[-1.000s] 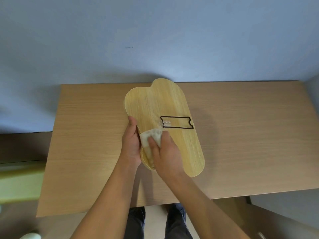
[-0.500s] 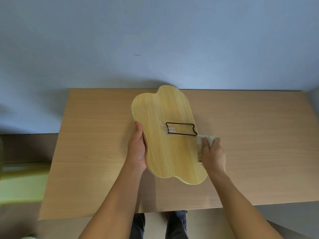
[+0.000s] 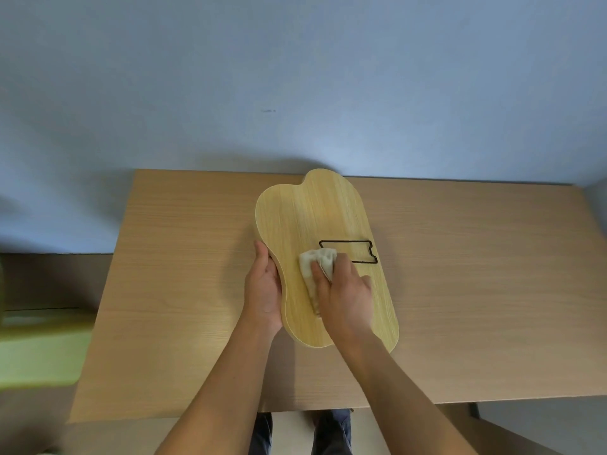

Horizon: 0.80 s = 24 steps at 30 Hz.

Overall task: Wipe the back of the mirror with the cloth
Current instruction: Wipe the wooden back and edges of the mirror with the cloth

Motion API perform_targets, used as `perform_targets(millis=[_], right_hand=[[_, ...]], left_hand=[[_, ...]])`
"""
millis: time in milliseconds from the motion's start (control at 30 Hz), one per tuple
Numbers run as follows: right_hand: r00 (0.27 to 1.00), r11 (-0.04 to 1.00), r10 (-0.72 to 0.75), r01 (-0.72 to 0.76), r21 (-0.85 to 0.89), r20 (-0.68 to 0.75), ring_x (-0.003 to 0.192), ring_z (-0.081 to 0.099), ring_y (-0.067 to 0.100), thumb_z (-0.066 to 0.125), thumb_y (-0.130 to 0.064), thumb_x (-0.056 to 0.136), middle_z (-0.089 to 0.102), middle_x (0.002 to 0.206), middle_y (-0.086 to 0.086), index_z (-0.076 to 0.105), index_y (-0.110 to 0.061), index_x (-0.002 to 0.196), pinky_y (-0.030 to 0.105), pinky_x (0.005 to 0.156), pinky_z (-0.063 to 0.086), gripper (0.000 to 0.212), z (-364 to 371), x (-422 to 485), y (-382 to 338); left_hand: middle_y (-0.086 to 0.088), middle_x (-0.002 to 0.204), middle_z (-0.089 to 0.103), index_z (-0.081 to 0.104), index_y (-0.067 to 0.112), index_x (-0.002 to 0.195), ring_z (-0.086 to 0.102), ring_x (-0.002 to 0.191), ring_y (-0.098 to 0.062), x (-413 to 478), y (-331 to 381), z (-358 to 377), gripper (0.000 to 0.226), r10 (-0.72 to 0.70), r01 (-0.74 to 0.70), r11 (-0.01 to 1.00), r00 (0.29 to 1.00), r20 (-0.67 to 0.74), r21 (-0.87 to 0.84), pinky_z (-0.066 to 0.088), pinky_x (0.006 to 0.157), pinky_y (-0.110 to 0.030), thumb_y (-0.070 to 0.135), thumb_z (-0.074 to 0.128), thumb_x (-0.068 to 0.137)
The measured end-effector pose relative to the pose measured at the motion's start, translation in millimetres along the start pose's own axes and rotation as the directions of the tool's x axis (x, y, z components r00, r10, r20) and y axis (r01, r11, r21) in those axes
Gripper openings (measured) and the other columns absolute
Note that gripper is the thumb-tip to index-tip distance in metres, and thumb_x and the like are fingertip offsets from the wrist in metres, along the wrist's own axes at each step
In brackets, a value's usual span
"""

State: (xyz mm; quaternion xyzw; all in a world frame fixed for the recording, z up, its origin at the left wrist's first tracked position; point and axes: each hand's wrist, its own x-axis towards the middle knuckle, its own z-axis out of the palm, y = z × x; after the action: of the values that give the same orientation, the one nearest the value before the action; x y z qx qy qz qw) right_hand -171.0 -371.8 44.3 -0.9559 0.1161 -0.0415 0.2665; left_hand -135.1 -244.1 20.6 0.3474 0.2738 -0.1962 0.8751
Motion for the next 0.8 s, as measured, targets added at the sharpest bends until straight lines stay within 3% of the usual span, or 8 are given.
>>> perform_targets(millis=[133, 267, 400, 533, 667, 800], right_hand=[[0.997, 0.997, -0.070, 0.071, 0.033, -0.018, 0.062, 0.061, 0.024, 0.048, -0.044, 0.101, 0.067, 0.081, -0.001, 0.055, -0.011, 0.097, 0.042, 0.078, 0.045, 0.034, -12.3, 2.2, -6.8], [0.988, 0.983, -0.137, 0.145, 0.116, -0.077, 0.057, 0.056, 0.019, 0.040, -0.054, 0.100, 0.063, 0.075, -0.004, 0.052, -0.013, 0.095, 0.038, 0.079, 0.042, 0.043, -18.8, 22.1, -43.6], [0.981, 0.981, -0.192, 0.192, -0.025, -0.004, 0.061, 0.060, 0.020, 0.039, -0.051, 0.100, 0.066, 0.082, -0.004, 0.055, -0.014, 0.101, 0.040, 0.080, 0.041, 0.040, -1.5, 45.4, -73.7], [0.976, 0.967, -0.211, 0.201, -0.154, -0.050, 0.058, 0.060, 0.022, 0.042, -0.049, 0.102, 0.067, 0.077, -0.001, 0.059, -0.011, 0.101, 0.042, 0.077, 0.041, 0.042, 9.5, 55.9, -58.1], [0.989, 0.964, -0.124, 0.102, -0.244, -0.076, 0.068, 0.064, 0.025, 0.053, -0.040, 0.101, 0.066, 0.078, 0.000, 0.058, -0.012, 0.102, 0.042, 0.077, 0.037, 0.029, 7.4, 70.6, -41.0], [0.992, 0.994, -0.071, 0.062, -0.088, -0.104, 0.067, 0.061, 0.025, 0.041, -0.047, 0.102, 0.062, 0.074, -0.002, 0.051, -0.014, 0.096, 0.040, 0.076, 0.030, 0.035, 5.2, 78.3, -50.3]], left_hand=[[-0.009, 0.138, 0.076, 0.080, 0.025, 0.125, 0.071, 0.129, -0.027, -2.4, -2.5, 2.0, 0.064, -0.001, 0.000, 1.000, 1.000, -0.027, -0.005, 0.060, 0.097, -0.040, 0.068, 0.039, 0.104], [-0.010, 0.125, 0.082, 0.085, 0.024, 0.115, 0.079, 0.114, -0.024, -2.8, 3.2, 2.3, 0.067, -0.022, 0.022, 1.000, 1.000, 0.000, 0.005, 0.067, 0.080, -0.034, 0.067, 0.035, 0.105], [-0.007, 0.116, 0.085, 0.087, 0.026, 0.110, 0.081, 0.108, -0.019, -0.6, 4.6, -0.6, 0.064, -0.004, 0.004, 1.000, 1.000, -0.016, -0.008, 0.066, 0.075, -0.031, 0.065, 0.036, 0.106], [-0.009, 0.131, 0.079, 0.080, 0.025, 0.127, 0.076, 0.121, -0.025, 2.6, 5.7, -2.7, 0.063, -0.005, 0.007, 1.000, 0.999, -0.045, 0.027, 0.062, 0.089, -0.038, 0.066, 0.037, 0.105], [-0.004, 0.132, 0.079, 0.079, 0.030, 0.127, 0.076, 0.120, -0.023, 3.6, 4.2, -2.3, 0.061, 0.016, -0.011, 0.998, 0.997, -0.078, 0.069, 0.059, 0.093, -0.042, 0.071, 0.044, 0.100], [-0.001, 0.126, 0.082, 0.082, 0.034, 0.120, 0.078, 0.115, -0.020, 4.3, 2.7, -3.8, 0.057, 0.006, -0.003, 0.999, 0.998, -0.058, 0.053, 0.063, 0.084, -0.038, 0.072, 0.045, 0.099]])
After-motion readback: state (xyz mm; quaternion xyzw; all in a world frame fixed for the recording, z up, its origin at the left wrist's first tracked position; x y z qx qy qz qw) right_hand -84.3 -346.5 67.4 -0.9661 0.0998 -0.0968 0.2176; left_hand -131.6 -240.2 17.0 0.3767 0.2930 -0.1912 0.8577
